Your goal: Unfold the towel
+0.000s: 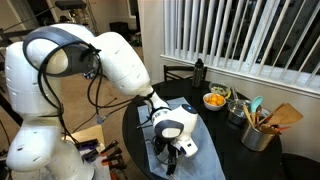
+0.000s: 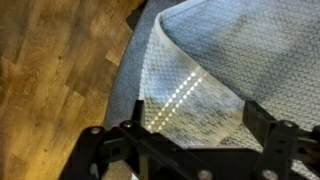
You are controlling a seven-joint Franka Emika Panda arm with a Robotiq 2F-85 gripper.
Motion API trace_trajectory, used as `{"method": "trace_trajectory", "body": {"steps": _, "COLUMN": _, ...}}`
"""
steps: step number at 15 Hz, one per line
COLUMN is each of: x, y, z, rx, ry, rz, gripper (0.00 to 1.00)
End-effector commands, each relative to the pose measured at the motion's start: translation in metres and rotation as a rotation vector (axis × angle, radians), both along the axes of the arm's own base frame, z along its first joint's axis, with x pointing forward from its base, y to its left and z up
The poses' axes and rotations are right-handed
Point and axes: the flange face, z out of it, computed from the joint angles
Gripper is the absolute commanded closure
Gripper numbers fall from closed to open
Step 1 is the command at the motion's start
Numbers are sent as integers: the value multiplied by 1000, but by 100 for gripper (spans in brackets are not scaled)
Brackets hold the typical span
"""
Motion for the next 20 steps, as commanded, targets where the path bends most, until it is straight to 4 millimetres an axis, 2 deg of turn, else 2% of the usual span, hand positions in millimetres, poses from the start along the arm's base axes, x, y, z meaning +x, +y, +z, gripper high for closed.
{"method": "trace_trajectory", "body": {"steps": 1, "x": -7, "y": 2, "z": 2, "rx": 47, "ry": -45, "rz": 14, "gripper": 0}}
{"method": "trace_trajectory", "body": {"steps": 11, "x": -5, "y": 3, "z": -4, "rx": 50, "ry": -48, "rz": -5, "gripper": 0}}
{"method": "trace_trajectory", "body": {"steps": 20, "x": -8, "y": -6, "z": -12, "rx": 30, "ry": -29, "rz": -18, "gripper": 0}}
